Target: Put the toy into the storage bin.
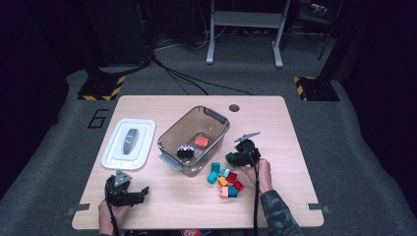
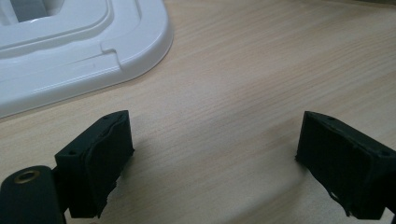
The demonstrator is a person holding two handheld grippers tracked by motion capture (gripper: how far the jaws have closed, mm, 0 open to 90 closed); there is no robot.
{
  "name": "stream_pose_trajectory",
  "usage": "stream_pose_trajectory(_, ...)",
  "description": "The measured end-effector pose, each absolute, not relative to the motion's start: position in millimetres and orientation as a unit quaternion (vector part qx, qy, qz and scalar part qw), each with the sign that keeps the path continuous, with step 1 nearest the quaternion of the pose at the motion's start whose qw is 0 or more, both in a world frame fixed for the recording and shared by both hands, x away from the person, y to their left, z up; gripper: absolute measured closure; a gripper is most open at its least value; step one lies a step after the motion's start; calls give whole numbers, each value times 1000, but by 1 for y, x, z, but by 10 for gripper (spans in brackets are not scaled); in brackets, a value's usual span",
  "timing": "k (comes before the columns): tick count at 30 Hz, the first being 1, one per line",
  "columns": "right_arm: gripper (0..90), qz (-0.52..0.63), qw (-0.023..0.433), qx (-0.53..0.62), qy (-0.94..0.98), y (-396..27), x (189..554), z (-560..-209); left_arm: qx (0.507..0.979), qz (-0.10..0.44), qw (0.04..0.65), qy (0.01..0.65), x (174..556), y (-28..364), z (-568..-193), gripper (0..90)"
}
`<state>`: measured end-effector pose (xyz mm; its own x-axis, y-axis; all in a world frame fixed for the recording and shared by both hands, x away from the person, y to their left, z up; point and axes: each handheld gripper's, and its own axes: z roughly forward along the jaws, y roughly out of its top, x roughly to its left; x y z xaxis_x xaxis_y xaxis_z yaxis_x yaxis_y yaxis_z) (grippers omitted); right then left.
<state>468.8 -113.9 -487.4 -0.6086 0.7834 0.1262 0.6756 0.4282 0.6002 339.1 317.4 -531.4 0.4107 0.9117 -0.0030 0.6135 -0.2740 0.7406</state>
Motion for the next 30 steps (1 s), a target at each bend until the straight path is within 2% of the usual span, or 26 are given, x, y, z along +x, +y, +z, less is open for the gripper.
stream_pose_trajectory(30,593,350,131,433,821,-133,478,-422,768,217,341,497,339,317,-531,103)
